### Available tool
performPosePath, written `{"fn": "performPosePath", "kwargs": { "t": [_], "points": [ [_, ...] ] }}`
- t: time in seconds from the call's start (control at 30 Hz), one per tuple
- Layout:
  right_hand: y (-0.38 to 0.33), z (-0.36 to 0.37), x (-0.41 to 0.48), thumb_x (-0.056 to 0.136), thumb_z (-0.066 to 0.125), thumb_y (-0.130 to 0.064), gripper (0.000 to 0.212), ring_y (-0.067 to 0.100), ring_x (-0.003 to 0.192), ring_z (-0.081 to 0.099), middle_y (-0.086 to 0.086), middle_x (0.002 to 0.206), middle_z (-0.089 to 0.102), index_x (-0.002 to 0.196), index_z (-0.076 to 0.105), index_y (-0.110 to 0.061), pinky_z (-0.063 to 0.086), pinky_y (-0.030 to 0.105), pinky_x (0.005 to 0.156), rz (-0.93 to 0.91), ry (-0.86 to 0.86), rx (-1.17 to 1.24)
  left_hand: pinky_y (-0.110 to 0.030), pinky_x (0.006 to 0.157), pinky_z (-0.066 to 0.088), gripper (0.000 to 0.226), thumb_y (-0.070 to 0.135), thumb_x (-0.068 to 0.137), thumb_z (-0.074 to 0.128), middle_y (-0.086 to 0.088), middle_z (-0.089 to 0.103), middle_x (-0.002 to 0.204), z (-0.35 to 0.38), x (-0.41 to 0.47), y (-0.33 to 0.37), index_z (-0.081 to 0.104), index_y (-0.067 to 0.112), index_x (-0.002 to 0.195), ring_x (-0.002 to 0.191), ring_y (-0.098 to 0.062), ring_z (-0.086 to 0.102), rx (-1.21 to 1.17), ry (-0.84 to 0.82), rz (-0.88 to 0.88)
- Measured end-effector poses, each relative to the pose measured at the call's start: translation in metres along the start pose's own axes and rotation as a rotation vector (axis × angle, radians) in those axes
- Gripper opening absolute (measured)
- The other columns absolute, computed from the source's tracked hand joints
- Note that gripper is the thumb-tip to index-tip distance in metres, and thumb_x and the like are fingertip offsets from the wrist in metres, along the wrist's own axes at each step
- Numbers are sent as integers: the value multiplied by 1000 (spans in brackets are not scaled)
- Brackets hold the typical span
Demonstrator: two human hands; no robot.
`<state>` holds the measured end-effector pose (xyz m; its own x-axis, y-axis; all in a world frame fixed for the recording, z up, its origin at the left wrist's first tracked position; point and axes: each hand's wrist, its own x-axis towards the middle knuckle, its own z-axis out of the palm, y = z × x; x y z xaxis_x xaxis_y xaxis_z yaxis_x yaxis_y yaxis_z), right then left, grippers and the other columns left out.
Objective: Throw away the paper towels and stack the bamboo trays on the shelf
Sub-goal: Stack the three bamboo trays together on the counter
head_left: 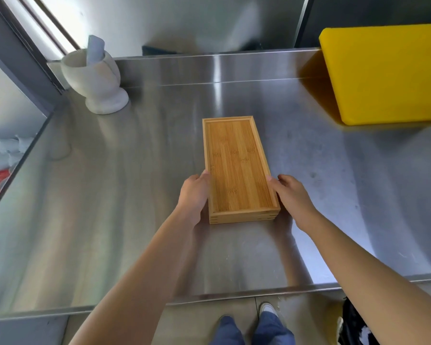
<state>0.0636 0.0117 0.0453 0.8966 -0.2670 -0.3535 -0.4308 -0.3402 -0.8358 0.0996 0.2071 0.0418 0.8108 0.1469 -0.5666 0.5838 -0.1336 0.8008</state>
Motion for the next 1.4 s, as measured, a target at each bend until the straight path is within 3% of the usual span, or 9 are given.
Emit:
{"fn": "performPosePath", "kwargs": {
  "t": [0.1, 0.23, 0.4, 0.53, 0.77, 0.9, 1.03, 1.17, 1.4],
  "points": [
    [-5, -2, -2, 84, 51, -54, 51, 22, 115, 57, 6, 122, 64, 113, 63, -14, 40, 42, 106, 99, -123, 220, -33, 100, 40, 47, 42, 95, 41, 1, 61, 123, -4, -1, 1, 56, 10, 126, 106, -18, 59, -148, -140, -87],
    [-3, 4, -3, 71, 52, -67, 82, 18, 133, 41, 0, 143, 48, 135, 46, -17, 25, 44, 116, 116, -213, 279, -43, 116, 20, 59, 49, 95, 36, 1, 37, 151, 2, -5, -12, 34, 17, 144, 138, -22, 33, -39, -155, -109],
    [-6, 5, -5, 92, 46, -42, 53, 21, 129, 45, 7, 139, 51, 135, 46, -11, 29, 44, 114, 173, -184, 383, -49, 117, 3, 67, 47, 94, 40, 10, 5, 160, 13, -9, -30, 5, 33, 149, 147, -18, 6, -151, -284, -50],
    [-4, 6, -1, 93, 47, -33, 44, 24, 125, 49, 10, 134, 56, 129, 52, -9, 32, 44, 112, 205, -172, 381, -50, 118, 13, 76, 48, 80, 51, 6, 24, 157, 7, -4, -33, 17, 35, 147, 144, -19, 19, -224, -343, -70],
    [-13, 6, -8, 91, 48, -14, 23, 27, 112, 57, 9, 115, 64, 110, 62, -12, 40, 44, 106, 204, -113, 333, -41, 103, 44, 40, 27, 99, 41, -4, 60, 128, -1, -6, -20, 47, 13, 135, 116, -23, 57, -328, -286, -64],
    [-17, 6, -17, 92, 46, -10, 27, 25, 107, 58, 7, 107, 65, 115, 62, -9, 42, 39, 102, 161, -143, 335, -49, 108, 35, 58, 49, 88, 51, 0, 54, 135, -1, -2, -17, 43, 20, 137, 125, -26, 48, -147, -170, -80],
    [-14, 7, -23, 94, 45, -10, 30, 23, 109, 58, 7, 113, 64, 121, 59, -7, 41, 32, 96, 123, -131, 284, -48, 109, 36, 48, 43, 95, 41, 0, 52, 136, 1, -1, -19, 40, 23, 138, 125, -25, 48, -77, -156, -44],
    [-6, 10, -27, 96, 43, -11, 34, 22, 119, 54, 7, 124, 62, 126, 56, -9, 35, 38, 110, 105, -180, 309, -49, 109, 35, 45, 40, 97, 41, 0, 52, 137, 1, -1, -23, 40, 24, 138, 127, -26, 47, -110, -182, -60],
    [-2, 11, -32, 98, 38, -10, 37, 21, 123, 51, 7, 131, 58, 133, 49, -9, 33, 39, 112, 95, -225, 382, -52, 111, 31, 56, 45, 89, 48, 1, 48, 141, 0, -4, -23, 36, 29, 141, 131, -27, 43, -125, -187, -104]
  ]
}}
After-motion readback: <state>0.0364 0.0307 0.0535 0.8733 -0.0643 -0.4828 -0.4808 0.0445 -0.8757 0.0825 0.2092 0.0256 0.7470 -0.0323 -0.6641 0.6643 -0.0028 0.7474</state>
